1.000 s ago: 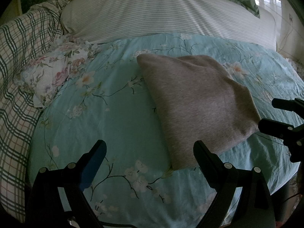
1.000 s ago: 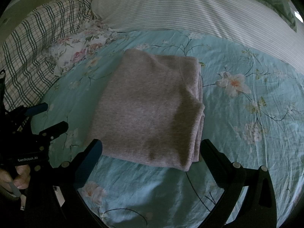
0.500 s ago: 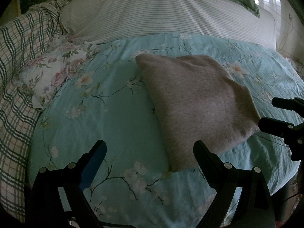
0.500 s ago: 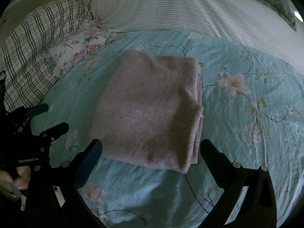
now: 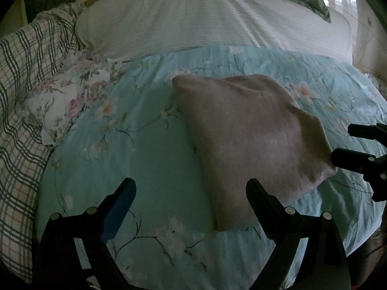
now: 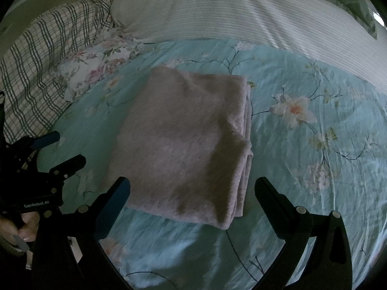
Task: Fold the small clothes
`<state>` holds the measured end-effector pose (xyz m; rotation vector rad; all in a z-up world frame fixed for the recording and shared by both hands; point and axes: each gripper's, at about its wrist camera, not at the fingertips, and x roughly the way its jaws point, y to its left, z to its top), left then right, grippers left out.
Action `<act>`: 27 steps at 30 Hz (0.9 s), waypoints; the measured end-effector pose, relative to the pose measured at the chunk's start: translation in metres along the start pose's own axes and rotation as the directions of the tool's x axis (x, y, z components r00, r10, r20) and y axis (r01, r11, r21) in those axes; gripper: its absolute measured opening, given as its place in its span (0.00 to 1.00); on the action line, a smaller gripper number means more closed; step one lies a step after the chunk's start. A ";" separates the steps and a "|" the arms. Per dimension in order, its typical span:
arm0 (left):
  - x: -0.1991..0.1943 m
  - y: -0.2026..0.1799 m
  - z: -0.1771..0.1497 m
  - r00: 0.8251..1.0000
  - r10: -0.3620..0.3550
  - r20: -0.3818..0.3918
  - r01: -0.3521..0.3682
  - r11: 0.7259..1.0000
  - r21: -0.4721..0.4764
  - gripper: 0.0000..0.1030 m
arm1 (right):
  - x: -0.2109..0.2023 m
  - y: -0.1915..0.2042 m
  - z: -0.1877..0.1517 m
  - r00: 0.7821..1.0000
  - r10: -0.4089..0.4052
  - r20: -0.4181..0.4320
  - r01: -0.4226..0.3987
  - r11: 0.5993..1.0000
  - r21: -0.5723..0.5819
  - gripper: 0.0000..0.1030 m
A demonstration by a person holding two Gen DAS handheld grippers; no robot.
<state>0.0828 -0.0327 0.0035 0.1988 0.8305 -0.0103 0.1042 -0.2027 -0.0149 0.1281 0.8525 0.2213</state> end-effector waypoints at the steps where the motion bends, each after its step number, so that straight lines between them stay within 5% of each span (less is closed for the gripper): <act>1: 0.000 0.000 0.000 1.000 0.000 0.001 0.000 1.000 0.001 0.90 | 0.000 -0.001 0.001 1.000 0.001 0.002 -0.001 1.000 0.001 0.99; 27: 0.006 0.003 0.008 1.000 0.000 -0.006 0.000 1.000 -0.006 0.90 | 0.009 0.005 -0.002 1.000 0.014 0.001 -0.014 1.000 0.025 0.99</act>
